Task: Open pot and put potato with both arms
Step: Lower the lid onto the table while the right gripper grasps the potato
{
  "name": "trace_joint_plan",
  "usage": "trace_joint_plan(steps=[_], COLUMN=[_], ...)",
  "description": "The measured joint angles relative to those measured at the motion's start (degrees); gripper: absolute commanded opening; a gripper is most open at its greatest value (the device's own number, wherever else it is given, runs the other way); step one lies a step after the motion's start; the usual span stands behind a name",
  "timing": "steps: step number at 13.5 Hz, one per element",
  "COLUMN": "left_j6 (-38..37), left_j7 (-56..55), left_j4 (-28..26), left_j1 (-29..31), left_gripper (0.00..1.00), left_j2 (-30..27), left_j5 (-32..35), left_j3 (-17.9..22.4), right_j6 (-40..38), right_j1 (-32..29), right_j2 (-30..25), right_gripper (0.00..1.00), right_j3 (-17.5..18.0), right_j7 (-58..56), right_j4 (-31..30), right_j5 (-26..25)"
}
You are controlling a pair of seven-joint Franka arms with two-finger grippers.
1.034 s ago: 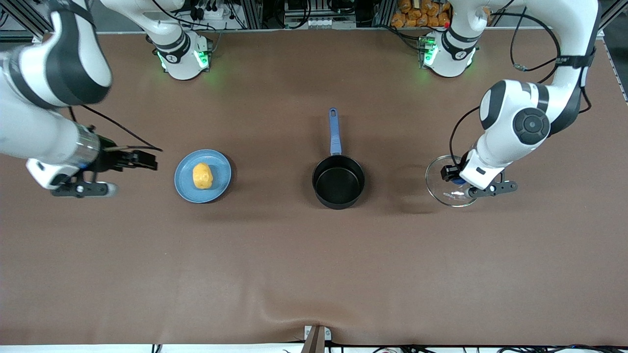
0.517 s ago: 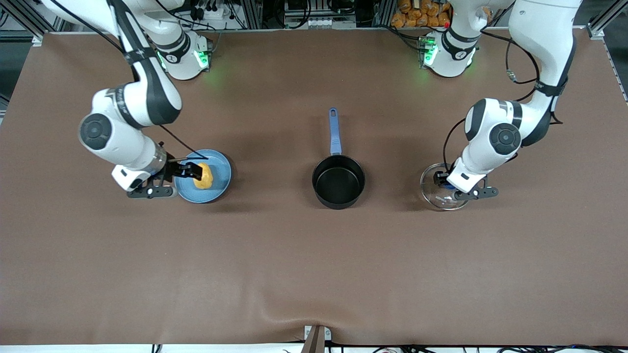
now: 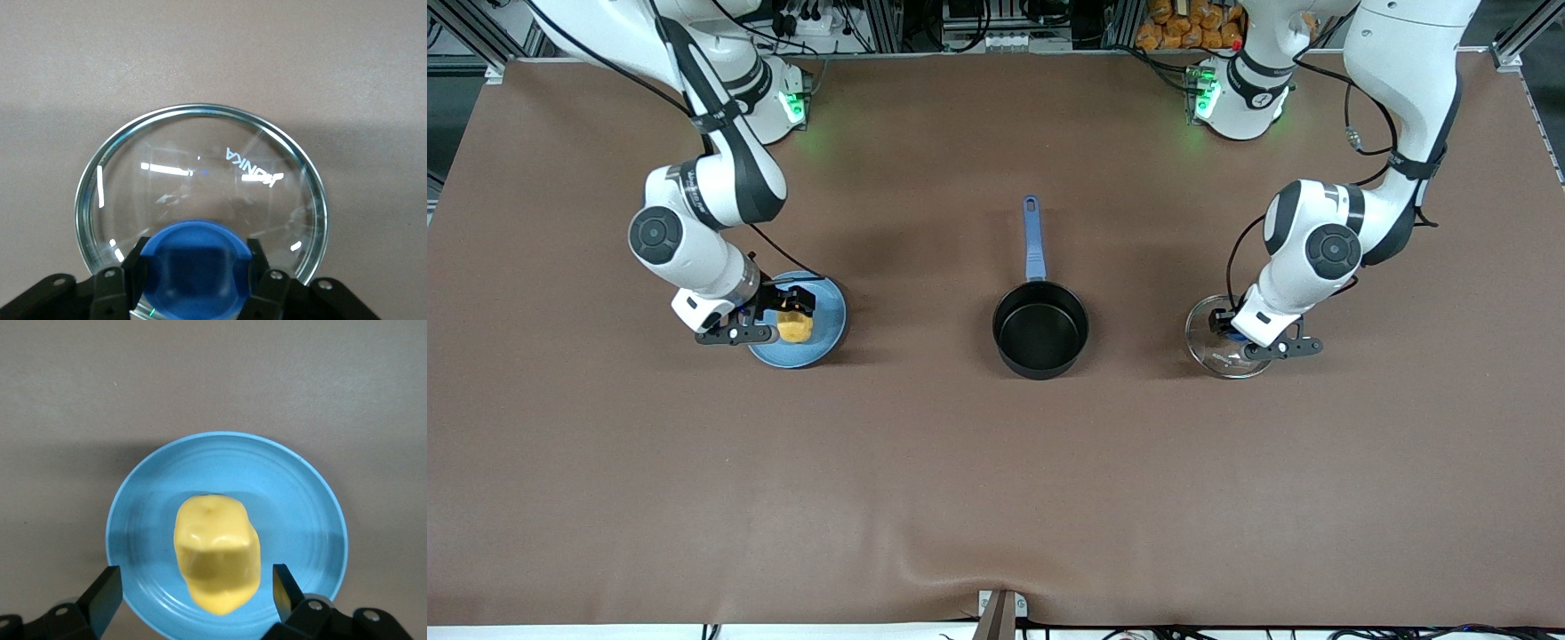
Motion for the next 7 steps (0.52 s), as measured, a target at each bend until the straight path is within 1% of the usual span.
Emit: trace_joint_plan(steps=[6,7], left_j6=[0.48,0.47], left_j7=[0.00,0.00], left_j4=[0.21,0.53], left_j1=[0.00,0.01], left_gripper=[0.91,0.91], left_j2=[-0.53,-1.22], left_j5=[0.02,0.03], left_j3=[0.01,0.01], right_j6=[2.60,2.77], right_j1=[0.08,0.08], right_j2=[3.65,3.96], right_gripper=[1.00,0.97], right_j3=[-0.02,-0.03], right_j7=[0.24,0.24], right_j4=[-0.04,-0.04], right_j5=[0.00,-0.02])
